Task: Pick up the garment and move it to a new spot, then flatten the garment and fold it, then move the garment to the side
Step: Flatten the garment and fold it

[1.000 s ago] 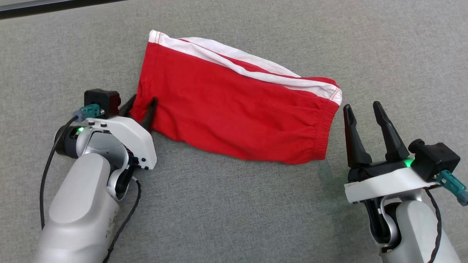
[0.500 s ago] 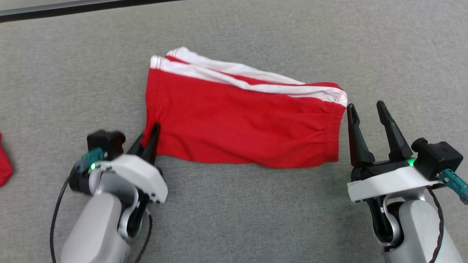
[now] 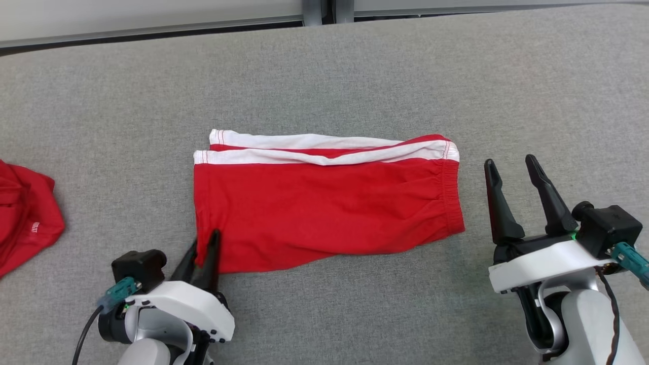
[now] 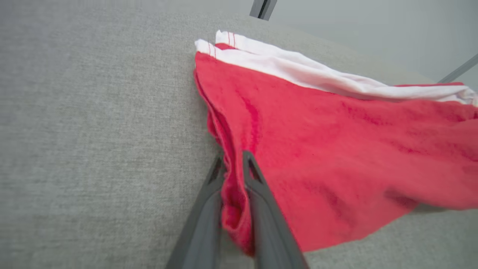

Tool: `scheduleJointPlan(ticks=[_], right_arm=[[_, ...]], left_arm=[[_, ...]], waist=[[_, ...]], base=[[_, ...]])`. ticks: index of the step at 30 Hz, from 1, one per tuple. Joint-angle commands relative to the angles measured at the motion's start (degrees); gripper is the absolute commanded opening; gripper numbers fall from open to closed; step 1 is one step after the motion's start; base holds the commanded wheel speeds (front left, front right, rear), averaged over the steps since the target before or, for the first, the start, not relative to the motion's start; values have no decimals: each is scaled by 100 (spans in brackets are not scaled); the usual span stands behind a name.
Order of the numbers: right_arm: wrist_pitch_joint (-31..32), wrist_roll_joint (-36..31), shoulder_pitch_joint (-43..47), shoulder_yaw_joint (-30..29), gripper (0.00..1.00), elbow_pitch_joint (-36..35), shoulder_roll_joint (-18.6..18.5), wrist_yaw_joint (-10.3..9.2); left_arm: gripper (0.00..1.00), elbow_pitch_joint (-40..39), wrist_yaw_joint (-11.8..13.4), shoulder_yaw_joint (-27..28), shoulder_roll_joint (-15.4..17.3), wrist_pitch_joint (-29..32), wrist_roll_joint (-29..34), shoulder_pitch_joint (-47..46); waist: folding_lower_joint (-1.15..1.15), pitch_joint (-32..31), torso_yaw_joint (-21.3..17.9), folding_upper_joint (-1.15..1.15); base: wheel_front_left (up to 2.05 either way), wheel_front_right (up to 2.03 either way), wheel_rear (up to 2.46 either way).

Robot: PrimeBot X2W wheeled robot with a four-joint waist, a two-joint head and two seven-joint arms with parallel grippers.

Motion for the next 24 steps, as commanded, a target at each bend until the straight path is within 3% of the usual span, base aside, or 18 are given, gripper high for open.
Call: scheduleJointPlan(ticks=[1, 11, 24], right_arm=[[26, -38, 86, -14, 100, -63, -67, -2], [109, -166, 170, -53, 100, -342, -171, -2], [307, -272, 521, -86, 100, -532, -217, -2]], left_arm=[[100, -116, 68, 51, 5, -155, 24, 50], [100, -540, 384, 312, 145, -1560, 714, -109], [100, -842, 525, 519, 517, -1648, 1190, 290]], waist=[[0, -49, -10, 0], [0, -284, -47, 0], [0, -690, -58, 0]], base=[[0, 0, 0], [0, 0, 0], [0, 0, 0]])
